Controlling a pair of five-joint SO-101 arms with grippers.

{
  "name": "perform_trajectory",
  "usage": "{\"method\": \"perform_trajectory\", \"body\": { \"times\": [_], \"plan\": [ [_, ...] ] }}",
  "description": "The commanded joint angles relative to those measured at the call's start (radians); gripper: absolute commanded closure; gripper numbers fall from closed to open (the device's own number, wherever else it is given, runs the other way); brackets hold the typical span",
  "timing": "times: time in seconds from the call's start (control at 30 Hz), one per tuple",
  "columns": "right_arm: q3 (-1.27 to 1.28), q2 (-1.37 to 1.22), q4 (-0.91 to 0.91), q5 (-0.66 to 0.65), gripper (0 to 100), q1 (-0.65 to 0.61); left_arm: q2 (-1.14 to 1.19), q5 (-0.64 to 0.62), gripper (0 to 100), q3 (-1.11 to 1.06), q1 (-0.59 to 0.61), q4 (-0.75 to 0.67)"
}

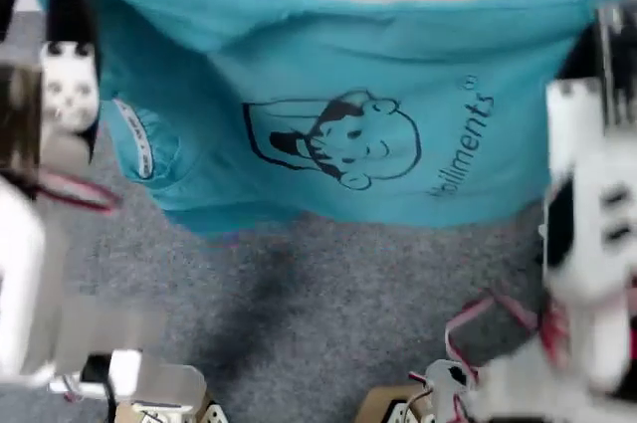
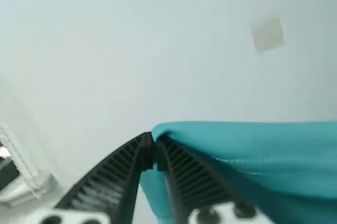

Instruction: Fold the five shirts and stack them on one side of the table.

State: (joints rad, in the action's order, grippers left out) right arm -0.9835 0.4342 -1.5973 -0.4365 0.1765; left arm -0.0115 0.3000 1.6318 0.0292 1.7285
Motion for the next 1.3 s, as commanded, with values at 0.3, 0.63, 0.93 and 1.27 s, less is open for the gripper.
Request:
{"method": "perform_trajectory", "body": {
  "times": [0.3, 0.63, 0.93, 1.27],
  "plan": [
    [-0.005, 0.254, -0.002, -0.097, 98.8, 0.073, -0.249, 0.302, 100, 0.015, -0.026, -0.051],
    [0.299, 0.171, -0.067, -0.13, 98.8, 0.067, -0.126, 0.33, 100, 0.012, -0.021, 0.017],
    [0.767, 0.004, 0.186, -0.014, 98.8, -0.022, 0.272, 0.252, 100, 0.013, -0.006, 0.023],
    [0.959, -0.289, 0.598, 0.083, 98.8, -0.033, 0.717, 0.114, 100, 0.018, 0.018, -0.114]
  ]
}}
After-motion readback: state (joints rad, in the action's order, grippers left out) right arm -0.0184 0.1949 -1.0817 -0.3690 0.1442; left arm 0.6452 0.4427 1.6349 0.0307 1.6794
